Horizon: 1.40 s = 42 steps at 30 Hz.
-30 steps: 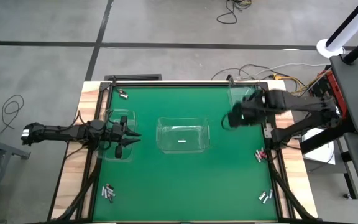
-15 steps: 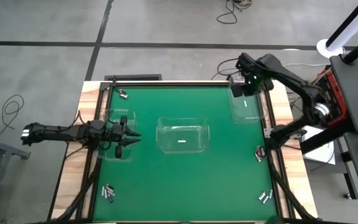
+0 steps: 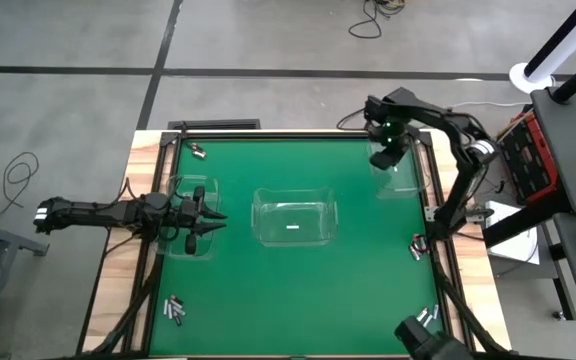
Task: Sort batteries
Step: Put the silver battery into the top transparent bin
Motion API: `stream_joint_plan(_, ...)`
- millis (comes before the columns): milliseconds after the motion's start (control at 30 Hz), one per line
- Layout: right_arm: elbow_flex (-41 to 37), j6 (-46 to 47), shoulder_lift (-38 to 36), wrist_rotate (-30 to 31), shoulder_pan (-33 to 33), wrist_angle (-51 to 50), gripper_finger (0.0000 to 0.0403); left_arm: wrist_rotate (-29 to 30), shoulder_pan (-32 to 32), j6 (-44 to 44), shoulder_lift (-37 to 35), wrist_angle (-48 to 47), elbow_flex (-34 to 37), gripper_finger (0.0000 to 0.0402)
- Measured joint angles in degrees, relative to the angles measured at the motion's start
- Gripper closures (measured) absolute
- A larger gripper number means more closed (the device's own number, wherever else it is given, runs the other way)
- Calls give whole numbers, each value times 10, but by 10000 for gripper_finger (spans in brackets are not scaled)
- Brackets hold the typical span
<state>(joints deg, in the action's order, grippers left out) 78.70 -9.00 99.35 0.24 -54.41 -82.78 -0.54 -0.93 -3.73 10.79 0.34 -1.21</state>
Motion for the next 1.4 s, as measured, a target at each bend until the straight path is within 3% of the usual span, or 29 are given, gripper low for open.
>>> stream_joint_plan(267, 0, -111, 40, 74, -4, 27, 354, 0, 0, 0, 0, 0, 0, 324)
stream_joint_plan(833, -26, -258, 73, 103, -5, 94, 354, 0, 0, 0, 0, 0, 0, 324)
stream_joint_plan(1400, -49, -233, 53, 106, -11, 120, 355, 0, 0, 0, 0, 0, 0, 324)
